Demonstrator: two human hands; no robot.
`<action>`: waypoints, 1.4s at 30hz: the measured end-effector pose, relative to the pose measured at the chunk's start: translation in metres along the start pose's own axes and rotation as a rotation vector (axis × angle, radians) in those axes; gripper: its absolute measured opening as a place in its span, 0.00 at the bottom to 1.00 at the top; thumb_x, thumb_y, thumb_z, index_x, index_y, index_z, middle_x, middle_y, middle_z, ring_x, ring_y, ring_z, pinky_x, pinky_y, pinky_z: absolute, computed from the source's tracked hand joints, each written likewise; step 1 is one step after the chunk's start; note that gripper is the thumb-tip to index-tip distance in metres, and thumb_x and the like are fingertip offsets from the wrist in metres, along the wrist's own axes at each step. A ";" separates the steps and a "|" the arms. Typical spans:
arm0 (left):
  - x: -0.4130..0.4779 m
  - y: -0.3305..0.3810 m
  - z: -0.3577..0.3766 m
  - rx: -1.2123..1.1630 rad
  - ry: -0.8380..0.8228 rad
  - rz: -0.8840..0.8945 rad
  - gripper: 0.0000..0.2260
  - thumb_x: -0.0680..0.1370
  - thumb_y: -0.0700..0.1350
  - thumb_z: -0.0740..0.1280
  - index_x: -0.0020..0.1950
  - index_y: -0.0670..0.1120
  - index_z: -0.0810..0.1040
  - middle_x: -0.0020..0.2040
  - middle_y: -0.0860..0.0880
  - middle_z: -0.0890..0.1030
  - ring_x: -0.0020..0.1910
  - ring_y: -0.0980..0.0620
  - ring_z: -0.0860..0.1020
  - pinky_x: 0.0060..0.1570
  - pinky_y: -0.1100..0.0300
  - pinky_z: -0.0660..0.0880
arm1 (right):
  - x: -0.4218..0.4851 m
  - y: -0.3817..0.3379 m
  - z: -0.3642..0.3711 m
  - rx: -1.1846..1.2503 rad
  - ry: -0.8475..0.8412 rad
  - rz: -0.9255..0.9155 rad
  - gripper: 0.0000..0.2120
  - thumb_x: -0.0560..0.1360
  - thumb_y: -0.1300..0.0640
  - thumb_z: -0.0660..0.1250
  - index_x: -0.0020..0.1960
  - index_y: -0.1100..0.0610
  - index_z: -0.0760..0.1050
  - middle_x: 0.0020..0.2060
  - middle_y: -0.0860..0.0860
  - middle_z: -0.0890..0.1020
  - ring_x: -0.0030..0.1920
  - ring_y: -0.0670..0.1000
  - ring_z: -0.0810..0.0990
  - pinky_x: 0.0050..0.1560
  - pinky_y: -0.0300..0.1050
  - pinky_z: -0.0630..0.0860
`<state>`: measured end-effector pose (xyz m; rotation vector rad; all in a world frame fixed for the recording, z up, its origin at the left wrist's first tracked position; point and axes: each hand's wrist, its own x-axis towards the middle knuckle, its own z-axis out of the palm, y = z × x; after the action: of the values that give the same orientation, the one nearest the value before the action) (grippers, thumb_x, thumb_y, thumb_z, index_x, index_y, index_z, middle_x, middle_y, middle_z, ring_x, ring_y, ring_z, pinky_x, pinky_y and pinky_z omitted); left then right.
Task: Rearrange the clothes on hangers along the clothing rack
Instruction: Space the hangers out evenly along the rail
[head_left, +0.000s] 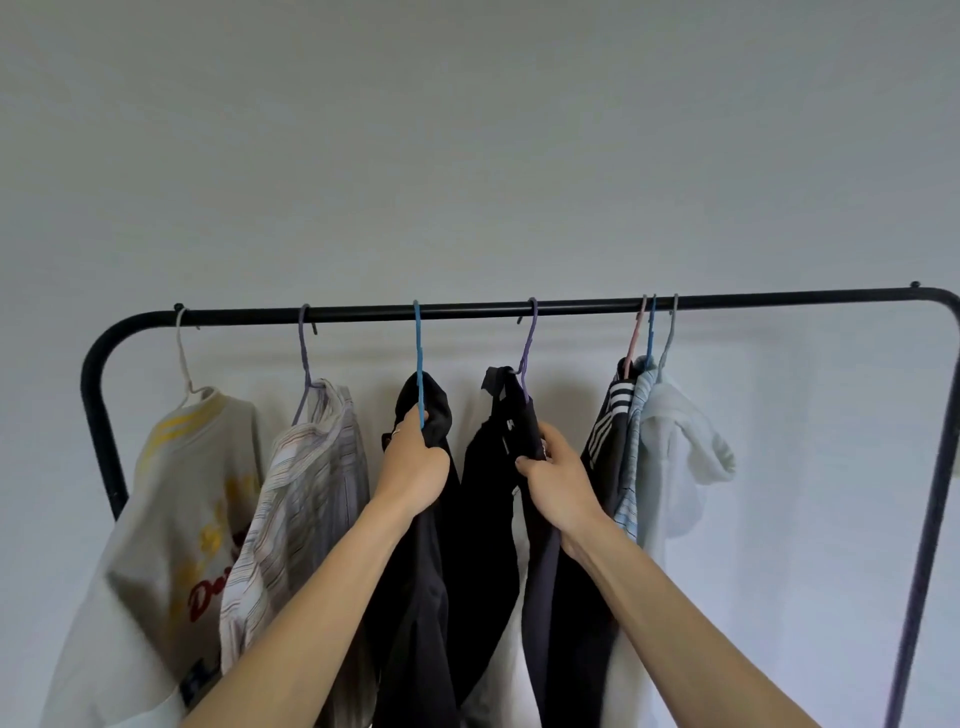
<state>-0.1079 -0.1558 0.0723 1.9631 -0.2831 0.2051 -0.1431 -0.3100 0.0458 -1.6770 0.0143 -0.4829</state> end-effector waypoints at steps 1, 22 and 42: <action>0.000 -0.001 -0.001 -0.001 0.001 0.001 0.33 0.76 0.29 0.53 0.79 0.49 0.54 0.77 0.51 0.59 0.76 0.49 0.58 0.71 0.55 0.58 | 0.000 0.000 0.003 0.024 -0.005 0.009 0.19 0.76 0.70 0.59 0.61 0.53 0.74 0.46 0.54 0.79 0.41 0.49 0.76 0.38 0.37 0.72; 0.001 0.001 0.005 0.054 0.022 0.080 0.35 0.75 0.29 0.55 0.79 0.50 0.52 0.75 0.47 0.62 0.71 0.46 0.64 0.66 0.53 0.67 | 0.005 0.010 -0.004 -0.059 -0.026 0.059 0.31 0.74 0.67 0.55 0.73 0.45 0.65 0.55 0.49 0.75 0.57 0.51 0.74 0.61 0.49 0.72; -0.009 0.024 0.030 0.849 0.413 0.658 0.31 0.74 0.50 0.63 0.77 0.44 0.61 0.77 0.43 0.61 0.76 0.43 0.58 0.72 0.43 0.59 | -0.018 -0.010 -0.064 -0.382 0.100 -0.093 0.34 0.77 0.39 0.63 0.78 0.51 0.60 0.74 0.48 0.67 0.74 0.48 0.65 0.73 0.46 0.62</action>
<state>-0.1225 -0.1913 0.0789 2.5069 -0.6328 1.3167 -0.1827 -0.3634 0.0556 -2.0319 0.1089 -0.6654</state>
